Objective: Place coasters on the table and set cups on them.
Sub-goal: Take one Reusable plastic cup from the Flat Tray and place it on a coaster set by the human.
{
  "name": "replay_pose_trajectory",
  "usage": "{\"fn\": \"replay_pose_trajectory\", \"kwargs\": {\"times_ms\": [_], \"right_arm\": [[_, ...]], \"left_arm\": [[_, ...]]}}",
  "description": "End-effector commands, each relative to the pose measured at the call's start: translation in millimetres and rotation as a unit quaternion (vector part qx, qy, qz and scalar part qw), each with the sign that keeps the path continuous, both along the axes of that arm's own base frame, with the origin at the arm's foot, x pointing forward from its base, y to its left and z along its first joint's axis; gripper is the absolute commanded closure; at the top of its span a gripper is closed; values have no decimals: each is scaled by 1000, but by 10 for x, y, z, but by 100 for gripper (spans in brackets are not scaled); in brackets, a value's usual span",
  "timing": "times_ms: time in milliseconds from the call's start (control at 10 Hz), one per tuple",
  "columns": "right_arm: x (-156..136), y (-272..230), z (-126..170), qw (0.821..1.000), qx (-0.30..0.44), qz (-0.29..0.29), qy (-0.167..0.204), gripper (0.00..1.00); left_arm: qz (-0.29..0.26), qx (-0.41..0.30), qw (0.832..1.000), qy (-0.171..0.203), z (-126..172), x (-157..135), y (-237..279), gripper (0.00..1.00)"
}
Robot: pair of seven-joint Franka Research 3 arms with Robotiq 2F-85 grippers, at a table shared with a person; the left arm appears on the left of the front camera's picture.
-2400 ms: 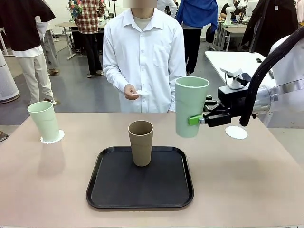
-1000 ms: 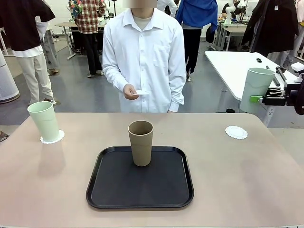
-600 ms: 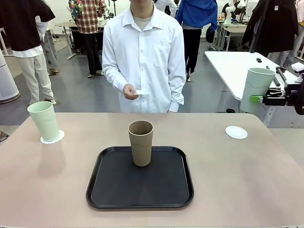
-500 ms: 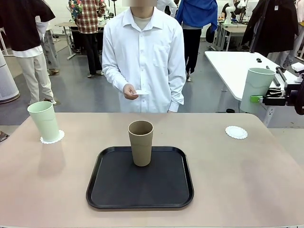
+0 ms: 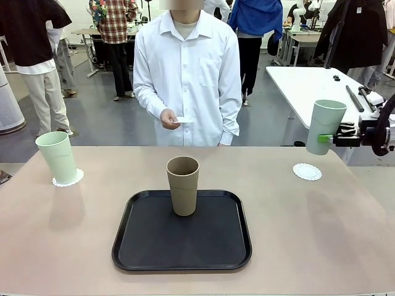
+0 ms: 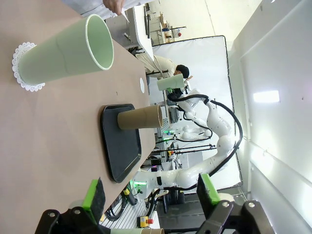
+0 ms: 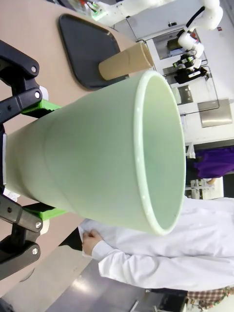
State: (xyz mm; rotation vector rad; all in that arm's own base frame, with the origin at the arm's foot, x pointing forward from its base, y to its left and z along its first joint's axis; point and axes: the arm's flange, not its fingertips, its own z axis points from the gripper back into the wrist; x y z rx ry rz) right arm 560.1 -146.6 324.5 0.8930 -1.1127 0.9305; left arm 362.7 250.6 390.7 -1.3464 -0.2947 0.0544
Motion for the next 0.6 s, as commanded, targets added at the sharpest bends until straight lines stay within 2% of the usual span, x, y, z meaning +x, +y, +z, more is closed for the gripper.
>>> {"fn": "replay_pose_trajectory", "kwargs": {"times_ms": [0, 500], "right_arm": [[165, -8, -115, 1000, -3, 13, -14, 18], [166, 27, -450, 999, -29, 31, -15, 18]], "left_arm": [[3, 0, 1000, -4, 23, -20, -10, 0], [3, 0, 1000, -4, 23, -20, -10, 0]]}}
